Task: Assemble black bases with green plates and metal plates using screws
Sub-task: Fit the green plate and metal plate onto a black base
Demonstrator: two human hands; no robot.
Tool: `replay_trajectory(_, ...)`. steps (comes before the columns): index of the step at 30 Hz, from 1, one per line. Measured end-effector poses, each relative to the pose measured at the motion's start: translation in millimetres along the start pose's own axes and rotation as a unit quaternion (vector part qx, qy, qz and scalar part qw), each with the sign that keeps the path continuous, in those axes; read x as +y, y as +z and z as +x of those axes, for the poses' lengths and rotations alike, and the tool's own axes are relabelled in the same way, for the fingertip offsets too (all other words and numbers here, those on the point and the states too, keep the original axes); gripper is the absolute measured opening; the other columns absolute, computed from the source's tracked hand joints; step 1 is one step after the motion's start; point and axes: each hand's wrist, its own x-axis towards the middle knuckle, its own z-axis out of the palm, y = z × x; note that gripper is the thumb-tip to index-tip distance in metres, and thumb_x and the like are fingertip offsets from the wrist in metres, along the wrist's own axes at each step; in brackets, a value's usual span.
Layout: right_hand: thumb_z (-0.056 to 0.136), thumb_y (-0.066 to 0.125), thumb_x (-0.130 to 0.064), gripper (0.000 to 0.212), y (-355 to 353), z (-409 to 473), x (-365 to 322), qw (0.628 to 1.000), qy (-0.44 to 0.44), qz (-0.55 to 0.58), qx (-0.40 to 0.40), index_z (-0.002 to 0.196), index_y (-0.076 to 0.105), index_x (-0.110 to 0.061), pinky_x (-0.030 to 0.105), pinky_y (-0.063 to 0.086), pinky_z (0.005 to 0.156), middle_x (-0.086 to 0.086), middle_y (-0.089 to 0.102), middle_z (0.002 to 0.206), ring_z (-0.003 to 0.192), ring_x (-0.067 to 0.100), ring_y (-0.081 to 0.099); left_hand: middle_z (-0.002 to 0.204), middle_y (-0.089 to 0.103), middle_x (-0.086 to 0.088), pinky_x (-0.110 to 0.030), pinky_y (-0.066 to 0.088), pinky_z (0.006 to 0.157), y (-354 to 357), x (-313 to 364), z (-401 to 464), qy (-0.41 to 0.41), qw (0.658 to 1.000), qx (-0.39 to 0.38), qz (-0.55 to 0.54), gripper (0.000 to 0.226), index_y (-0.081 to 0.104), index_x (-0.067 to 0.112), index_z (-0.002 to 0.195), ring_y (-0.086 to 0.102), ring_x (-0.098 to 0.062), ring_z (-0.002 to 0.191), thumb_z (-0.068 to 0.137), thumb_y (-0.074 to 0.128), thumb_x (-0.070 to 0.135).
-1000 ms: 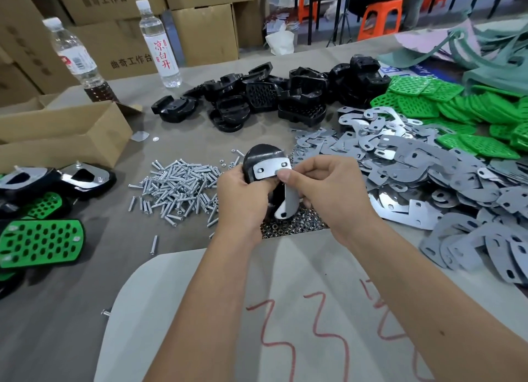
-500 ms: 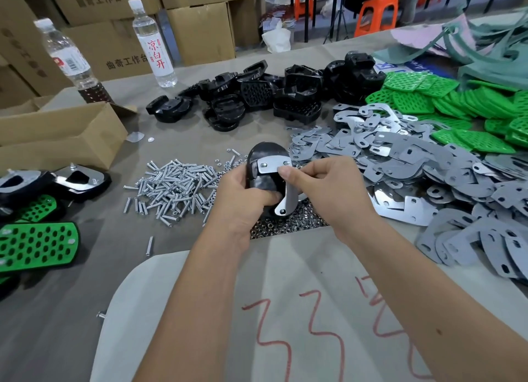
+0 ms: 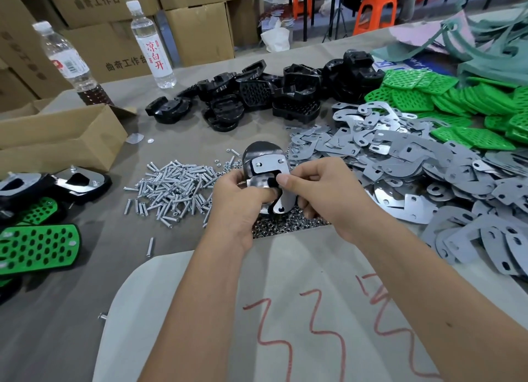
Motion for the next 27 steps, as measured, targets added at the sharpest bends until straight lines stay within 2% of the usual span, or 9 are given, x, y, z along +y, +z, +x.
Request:
replay_trajectory(2, 0.094, 0.075, -0.027, 0.028, 0.5, 1.2, 1.7, 0.999, 0.002, 0.032, 0.023, 0.075, 0.073, -0.006, 0.025, 0.042, 0.043, 0.032, 0.067, 0.074, 0.043, 0.018, 0.048, 0.103, 0.076, -0.024, -0.052, 0.059, 0.089, -1.4, 0.6, 0.3, 0.0, 1.0, 0.003, -0.006, 0.033, 0.071, 0.002, 0.106, 0.073, -0.046, 0.1, 0.077, 0.075, -0.014)
replay_trajectory(4, 0.094, 0.076, -0.025, 0.029, 1.6, 1.7, 2.5, 0.997, -0.002, 0.053, 0.047, 0.078, 0.073, -0.001, 0.024, 0.041, 0.042, 0.033, 0.064, 0.073, 0.04, 0.017, 0.045, 0.098, 0.078, -0.021, -0.053, 0.063, 0.085, -2.7, 1.5, -0.2, 0.002, 1.0, -0.006, 0.0, 0.029, 0.073, 0.008, 0.103, 0.075, -0.043, 0.094, 0.081, 0.076, -0.01)
replay_trajectory(7, 0.094, 0.076, -0.024, 0.032, 1.7, 2.1, 2.0, 0.994, -0.005, 0.092, 0.066, 0.079, 0.071, 0.004, 0.022, 0.039, 0.04, 0.027, 0.063, 0.066, 0.039, 0.015, 0.043, 0.086, 0.08, -0.008, -0.033, 0.063, 0.062, -4.4, 2.3, -0.3, 0.01, 0.999, -0.022, 0.031, 0.027, 0.075, 0.021, 0.103, 0.076, -0.02, 0.073, 0.085, 0.077, 0.001)
replay_trajectory(9, 0.093, 0.077, -0.024, 0.032, 1.6, 1.7, 0.4, 0.991, 0.002, 0.109, 0.071, 0.077, 0.072, 0.004, 0.022, 0.037, 0.039, 0.02, 0.063, 0.064, 0.04, 0.015, 0.042, 0.081, 0.079, -0.004, -0.027, 0.059, 0.057, -3.7, 3.1, -1.0, 0.013, 0.999, -0.021, 0.04, 0.028, 0.074, 0.022, 0.105, 0.075, -0.013, 0.067, 0.086, 0.077, 0.002)
replay_trajectory(12, 0.092, 0.078, -0.021, 0.029, 2.5, 0.4, -1.1, 0.989, 0.017, 0.124, 0.077, 0.07, 0.072, -0.004, 0.021, 0.034, 0.037, 0.008, 0.056, 0.054, 0.042, 0.012, 0.039, 0.084, 0.079, -0.007, -0.027, 0.059, 0.056, -2.2, 2.9, -2.8, 0.014, 0.999, -0.02, 0.036, 0.029, 0.074, 0.02, 0.107, 0.076, -0.015, 0.068, 0.086, 0.077, 0.001)
replay_trajectory(15, 0.092, 0.078, -0.019, 0.031, 3.8, -1.1, -3.3, 0.987, 0.023, 0.138, 0.083, 0.063, 0.07, -0.011, 0.02, 0.029, 0.037, -0.002, 0.05, 0.047, 0.042, 0.011, 0.035, 0.078, 0.079, -0.004, -0.028, 0.06, 0.055, -1.5, 2.0, -3.9, 0.029, 0.999, -0.028, 0.036, 0.029, 0.072, 0.023, 0.1, 0.076, -0.016, 0.067, 0.086, 0.077, -0.002)
replay_trajectory(21, 0.092, 0.077, -0.019, 0.034, 4.3, -1.6, -5.9, 0.981, 0.041, 0.158, 0.104, 0.06, 0.068, -0.014, 0.018, 0.027, 0.038, -0.007, 0.049, 0.044, 0.041, 0.008, 0.03, 0.08, 0.079, -0.003, -0.026, 0.059, 0.056, 2.3, 0.2, -5.8, 0.062, 0.996, -0.051, 0.043, 0.031, 0.07, 0.028, 0.102, 0.074, -0.014, 0.068, 0.087, 0.077, 0.002)
replay_trajectory(24, 0.093, 0.076, -0.017, 0.031, 2.8, -2.4, -5.3, 0.979, 0.036, 0.171, 0.102, 0.063, 0.069, -0.012, 0.014, 0.029, 0.037, -0.008, 0.053, 0.043, 0.036, 0.003, 0.036, 0.085, 0.079, -0.007, -0.026, 0.059, 0.057, 5.1, 0.9, -7.7, 0.079, 0.995, -0.053, 0.036, 0.033, 0.07, 0.028, 0.103, 0.074, -0.014, 0.071, 0.088, 0.075, -0.001)
replay_trajectory(27, 0.094, 0.075, -0.014, 0.028, 2.9, -2.2, -4.0, 0.975, 0.019, 0.192, 0.108, 0.068, 0.068, -0.005, 0.011, 0.032, 0.036, -0.001, 0.06, 0.047, 0.033, 0.001, 0.042, 0.089, 0.079, -0.01, -0.026, 0.059, 0.06, 6.3, -0.1, -9.5, 0.079, 0.995, -0.056, 0.029, 0.03, 0.07, 0.026, 0.108, 0.074, -0.017, 0.073, 0.091, 0.073, 0.001)
